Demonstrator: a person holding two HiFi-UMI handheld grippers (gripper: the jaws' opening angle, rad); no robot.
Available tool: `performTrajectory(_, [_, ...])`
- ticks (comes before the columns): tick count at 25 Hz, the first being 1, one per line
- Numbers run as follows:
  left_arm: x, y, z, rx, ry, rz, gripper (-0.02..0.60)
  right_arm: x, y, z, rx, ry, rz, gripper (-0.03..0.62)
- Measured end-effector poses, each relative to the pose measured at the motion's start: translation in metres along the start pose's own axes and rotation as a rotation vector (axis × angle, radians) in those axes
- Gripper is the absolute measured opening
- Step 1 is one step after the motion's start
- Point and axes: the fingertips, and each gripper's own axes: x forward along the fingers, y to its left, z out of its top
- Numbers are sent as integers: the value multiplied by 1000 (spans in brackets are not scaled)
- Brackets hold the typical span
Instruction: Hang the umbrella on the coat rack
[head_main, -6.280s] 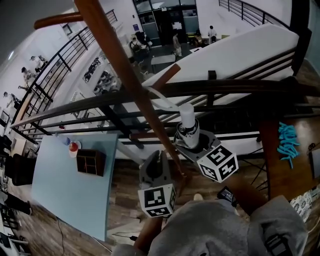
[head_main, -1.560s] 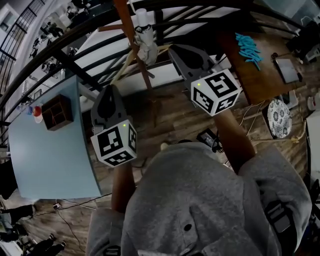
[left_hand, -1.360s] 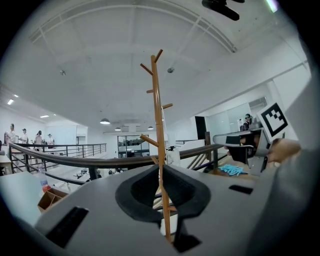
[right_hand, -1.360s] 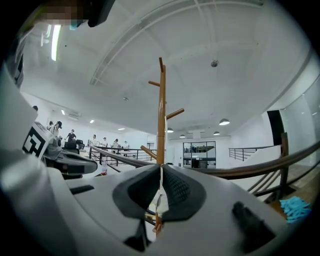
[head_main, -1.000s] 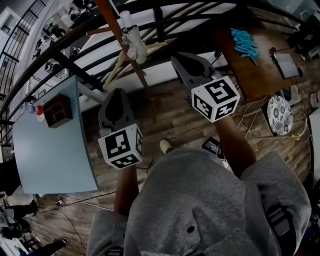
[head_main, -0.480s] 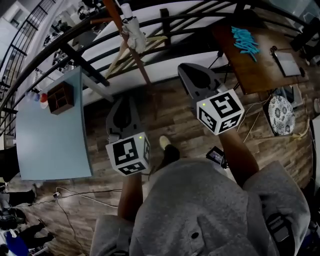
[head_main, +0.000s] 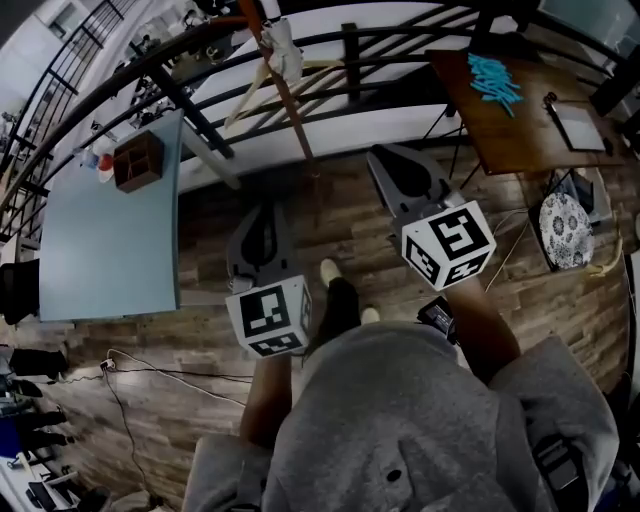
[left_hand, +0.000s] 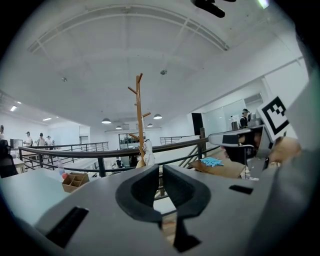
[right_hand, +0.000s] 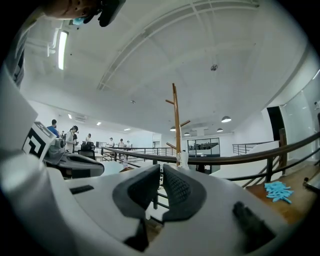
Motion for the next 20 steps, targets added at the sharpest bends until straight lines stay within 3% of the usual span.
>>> performTrajectory(10, [-50,-15,9,28,-8,14,32,-44,27,2,-36,-11,18,31])
performTrajectory(20, [-43,-38,23,71,-27,-35,32,-64,-2,3,5,-27,-35,31])
